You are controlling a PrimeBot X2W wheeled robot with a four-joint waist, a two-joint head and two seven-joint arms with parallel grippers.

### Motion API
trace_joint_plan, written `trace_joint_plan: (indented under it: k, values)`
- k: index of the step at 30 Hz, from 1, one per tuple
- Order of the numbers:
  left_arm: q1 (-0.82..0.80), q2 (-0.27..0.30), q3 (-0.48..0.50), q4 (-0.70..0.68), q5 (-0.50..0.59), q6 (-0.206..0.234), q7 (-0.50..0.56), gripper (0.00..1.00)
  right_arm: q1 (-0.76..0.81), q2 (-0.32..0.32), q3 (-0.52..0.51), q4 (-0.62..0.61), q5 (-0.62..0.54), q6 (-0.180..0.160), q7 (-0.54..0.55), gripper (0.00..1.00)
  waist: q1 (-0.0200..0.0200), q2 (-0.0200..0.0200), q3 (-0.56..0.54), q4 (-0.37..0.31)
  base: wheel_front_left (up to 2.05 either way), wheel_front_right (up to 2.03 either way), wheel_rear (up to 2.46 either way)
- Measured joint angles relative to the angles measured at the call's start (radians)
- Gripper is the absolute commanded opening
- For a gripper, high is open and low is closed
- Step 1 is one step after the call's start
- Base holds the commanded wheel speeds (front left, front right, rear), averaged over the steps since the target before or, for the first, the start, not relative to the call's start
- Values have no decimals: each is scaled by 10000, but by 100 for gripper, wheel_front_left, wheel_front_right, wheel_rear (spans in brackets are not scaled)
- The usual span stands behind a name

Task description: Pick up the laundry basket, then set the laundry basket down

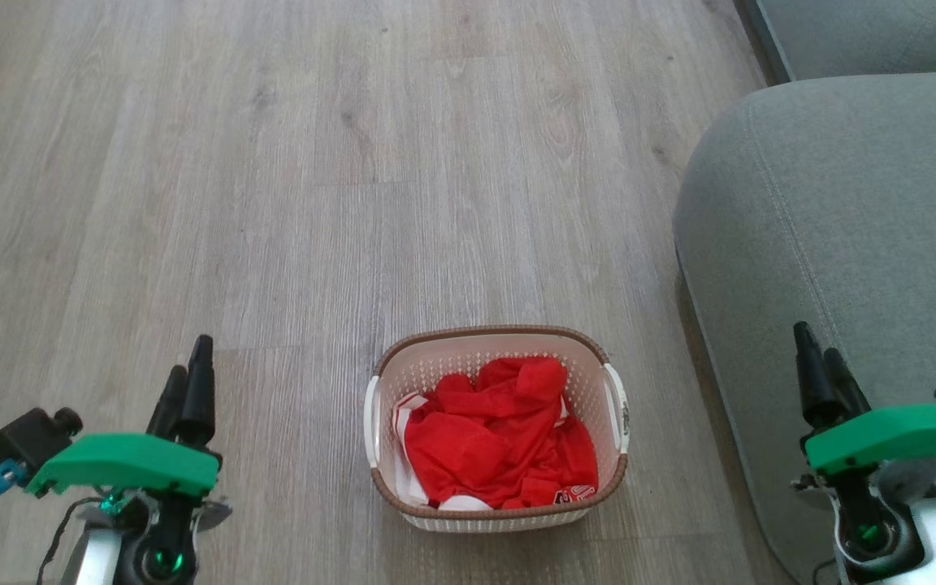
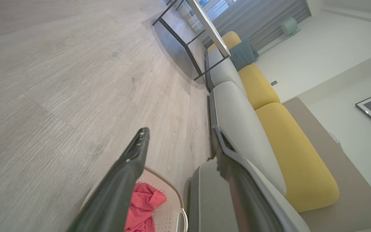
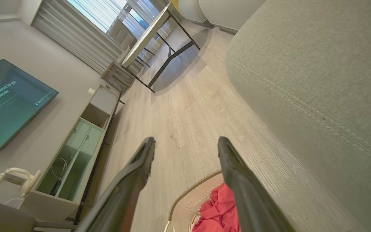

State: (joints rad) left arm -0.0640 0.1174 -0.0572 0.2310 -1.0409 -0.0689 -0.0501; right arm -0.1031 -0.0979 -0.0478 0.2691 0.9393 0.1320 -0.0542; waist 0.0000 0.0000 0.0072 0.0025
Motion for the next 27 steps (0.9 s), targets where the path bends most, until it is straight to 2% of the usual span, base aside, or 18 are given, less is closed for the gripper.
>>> trace_joint_plan:
  k: [27]
  values:
    - [-193, 372, -953, 10, 2884, 443, -621, 100, -174, -102, 598, 332, -2918, 0, -742, 100, 0, 0, 30, -60, 0, 0, 0]
